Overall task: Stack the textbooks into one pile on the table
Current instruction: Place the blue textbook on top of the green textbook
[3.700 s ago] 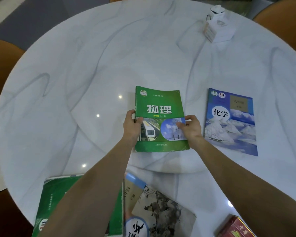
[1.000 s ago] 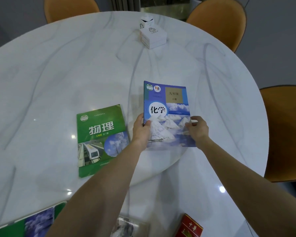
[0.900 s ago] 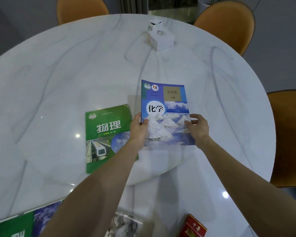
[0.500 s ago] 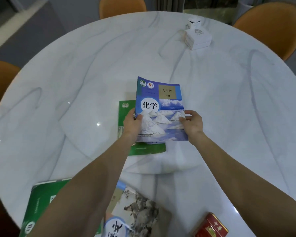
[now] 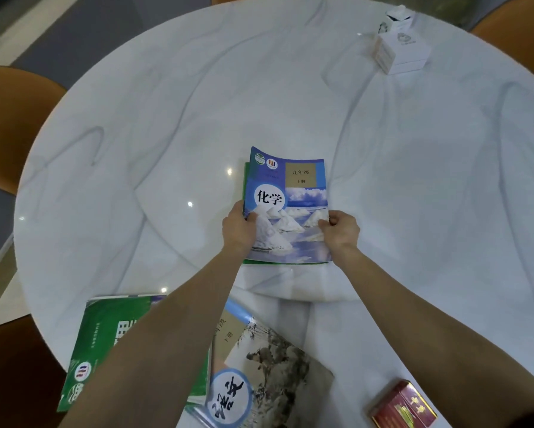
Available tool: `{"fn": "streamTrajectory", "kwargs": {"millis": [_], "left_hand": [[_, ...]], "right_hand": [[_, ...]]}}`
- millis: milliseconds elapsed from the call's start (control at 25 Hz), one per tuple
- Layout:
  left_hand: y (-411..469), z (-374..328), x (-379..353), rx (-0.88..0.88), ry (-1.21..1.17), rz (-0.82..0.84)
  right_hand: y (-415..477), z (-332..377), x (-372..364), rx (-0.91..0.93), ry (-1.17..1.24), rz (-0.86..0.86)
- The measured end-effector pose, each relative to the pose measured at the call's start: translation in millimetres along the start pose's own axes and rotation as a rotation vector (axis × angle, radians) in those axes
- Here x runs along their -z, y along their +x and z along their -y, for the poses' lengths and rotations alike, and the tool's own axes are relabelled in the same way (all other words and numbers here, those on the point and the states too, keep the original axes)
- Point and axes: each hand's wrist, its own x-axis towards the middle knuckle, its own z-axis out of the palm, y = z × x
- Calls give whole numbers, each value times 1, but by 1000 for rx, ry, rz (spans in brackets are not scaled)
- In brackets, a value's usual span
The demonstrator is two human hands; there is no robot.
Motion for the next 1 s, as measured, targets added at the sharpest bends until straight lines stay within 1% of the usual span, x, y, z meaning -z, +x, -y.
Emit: {"fn": "streamTrajectory", "kwargs": {"millis": [160, 240, 320, 520, 640, 720, 840, 920, 1000], "left_hand": [[-1, 5, -4, -35, 239, -30], [-1, 6, -5, -28, 423, -26], [-2, 8, -6, -42, 549, -17], [-6, 10, -8, -18, 597, 10], [-8, 4, 1, -3, 559, 38], [-8, 4, 11, -5, 534, 55], [-17, 7, 29, -34, 579, 50], [-25, 10, 40, -61, 626, 44], [-31, 12, 52, -104, 676, 38]], "right_hand": [[4, -1, -4, 87, -176, -14], [8, -4, -7, 104, -254, -9], [11, -6, -9, 101, -296, 7], [14, -2, -7, 96, -389, 37], [15, 4, -5, 84, -448, 78], [10, 11, -3, 104, -505, 61], [-6, 22, -2, 251, -687, -8], [-18, 30, -6, 382, -773, 0], [-29, 39, -12, 495, -816, 43]]}}
